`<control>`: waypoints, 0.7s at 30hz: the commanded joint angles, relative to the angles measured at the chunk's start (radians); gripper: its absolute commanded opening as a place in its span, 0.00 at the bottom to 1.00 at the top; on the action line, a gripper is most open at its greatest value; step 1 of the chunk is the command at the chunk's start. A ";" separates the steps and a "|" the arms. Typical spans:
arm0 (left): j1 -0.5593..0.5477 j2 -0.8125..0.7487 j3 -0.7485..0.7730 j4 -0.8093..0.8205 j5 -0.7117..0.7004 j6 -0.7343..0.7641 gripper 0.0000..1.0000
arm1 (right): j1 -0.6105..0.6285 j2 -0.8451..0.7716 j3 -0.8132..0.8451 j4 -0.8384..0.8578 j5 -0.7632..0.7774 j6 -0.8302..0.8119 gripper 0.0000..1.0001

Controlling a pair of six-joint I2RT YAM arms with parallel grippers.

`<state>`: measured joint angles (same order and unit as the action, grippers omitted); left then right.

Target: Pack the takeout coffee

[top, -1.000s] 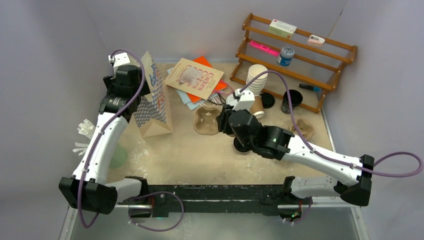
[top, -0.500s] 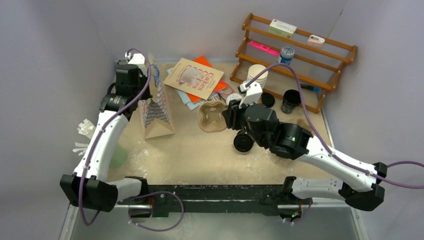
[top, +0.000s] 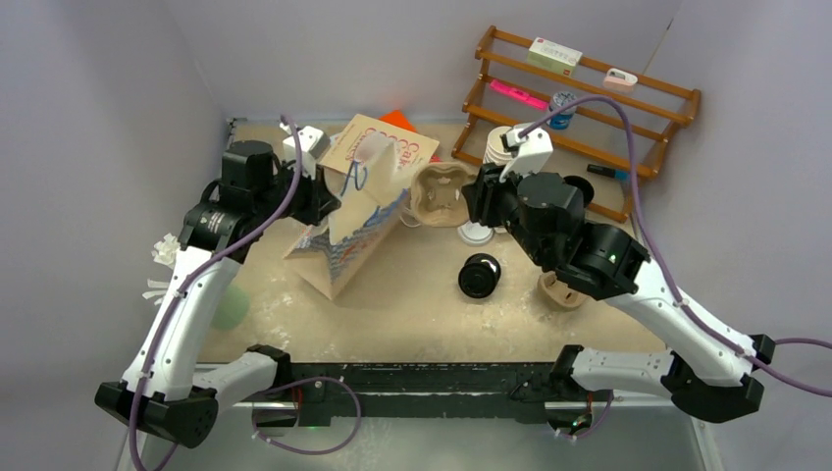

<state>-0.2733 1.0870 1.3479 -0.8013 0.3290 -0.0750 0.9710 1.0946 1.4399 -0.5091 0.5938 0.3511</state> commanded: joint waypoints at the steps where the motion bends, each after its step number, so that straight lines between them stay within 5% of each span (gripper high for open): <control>1: -0.028 -0.008 -0.005 0.012 0.274 0.024 0.00 | -0.004 -0.026 0.090 -0.032 0.018 -0.095 0.40; 11: -0.043 0.011 -0.067 0.069 0.367 0.006 0.00 | -0.004 -0.041 0.220 -0.088 -0.250 -0.088 0.40; 21: -0.053 -0.019 -0.153 0.188 0.328 0.039 0.54 | -0.004 -0.024 0.218 -0.063 -0.329 -0.059 0.40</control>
<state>-0.3149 1.1217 1.1931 -0.7158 0.6476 -0.0612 0.9684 1.0664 1.6413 -0.5938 0.3141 0.2871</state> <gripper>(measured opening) 0.487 0.412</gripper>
